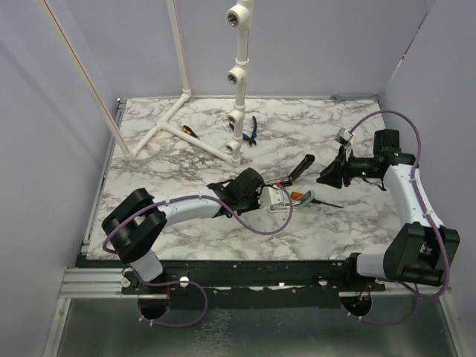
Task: Load the staples into the stapler
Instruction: Place the staple at the center of the board.
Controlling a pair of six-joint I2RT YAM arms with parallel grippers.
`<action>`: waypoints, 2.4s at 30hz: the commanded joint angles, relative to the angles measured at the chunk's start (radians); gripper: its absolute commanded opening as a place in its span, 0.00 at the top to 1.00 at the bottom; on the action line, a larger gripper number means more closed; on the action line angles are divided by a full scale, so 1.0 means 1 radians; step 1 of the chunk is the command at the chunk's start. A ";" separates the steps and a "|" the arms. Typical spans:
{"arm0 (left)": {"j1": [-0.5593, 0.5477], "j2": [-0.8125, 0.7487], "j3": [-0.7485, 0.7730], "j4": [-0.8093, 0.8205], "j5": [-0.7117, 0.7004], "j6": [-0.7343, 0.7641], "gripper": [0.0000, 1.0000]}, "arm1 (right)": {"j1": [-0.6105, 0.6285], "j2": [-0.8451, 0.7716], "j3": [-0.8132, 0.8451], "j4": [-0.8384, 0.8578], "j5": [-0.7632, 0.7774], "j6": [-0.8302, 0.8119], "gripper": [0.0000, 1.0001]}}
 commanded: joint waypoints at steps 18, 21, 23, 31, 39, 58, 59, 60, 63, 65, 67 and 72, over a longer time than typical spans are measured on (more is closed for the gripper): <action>-0.207 0.023 -0.160 0.222 -0.324 0.021 0.88 | -0.006 0.034 -0.015 0.034 0.047 0.023 0.62; -0.233 0.040 -0.167 0.243 -0.343 0.013 0.88 | -0.006 0.035 -0.015 0.035 0.050 0.025 0.62; -0.247 0.053 -0.169 0.245 -0.359 0.009 0.88 | -0.007 0.034 -0.017 0.037 0.050 0.026 0.62; -0.268 0.018 -0.170 0.240 -0.378 0.014 0.81 | -0.008 0.038 -0.018 0.044 0.057 0.030 0.62; -0.258 -0.054 -0.155 0.178 -0.279 0.024 0.59 | -0.008 0.041 -0.018 0.044 0.060 0.031 0.62; 0.020 0.035 -0.026 0.014 0.200 -0.011 0.47 | -0.008 0.040 -0.013 0.026 0.041 0.019 0.62; 0.026 0.042 -0.024 0.013 0.206 -0.011 0.47 | -0.008 0.041 -0.012 0.024 0.040 0.017 0.62; 0.029 0.052 -0.022 0.013 0.212 -0.009 0.47 | -0.008 0.041 -0.012 0.021 0.039 0.015 0.62; 0.039 0.077 -0.011 0.005 0.229 -0.011 0.47 | -0.007 0.043 -0.010 0.018 0.037 0.013 0.62; 0.041 0.094 -0.003 -0.001 0.231 -0.014 0.47 | -0.007 0.043 -0.011 0.017 0.038 0.013 0.62; 0.044 0.113 0.003 -0.002 0.227 -0.018 0.47 | -0.008 0.043 -0.011 0.018 0.038 0.013 0.62; 0.064 0.158 0.029 -0.025 0.247 -0.029 0.57 | -0.007 0.042 -0.010 0.016 0.036 0.011 0.62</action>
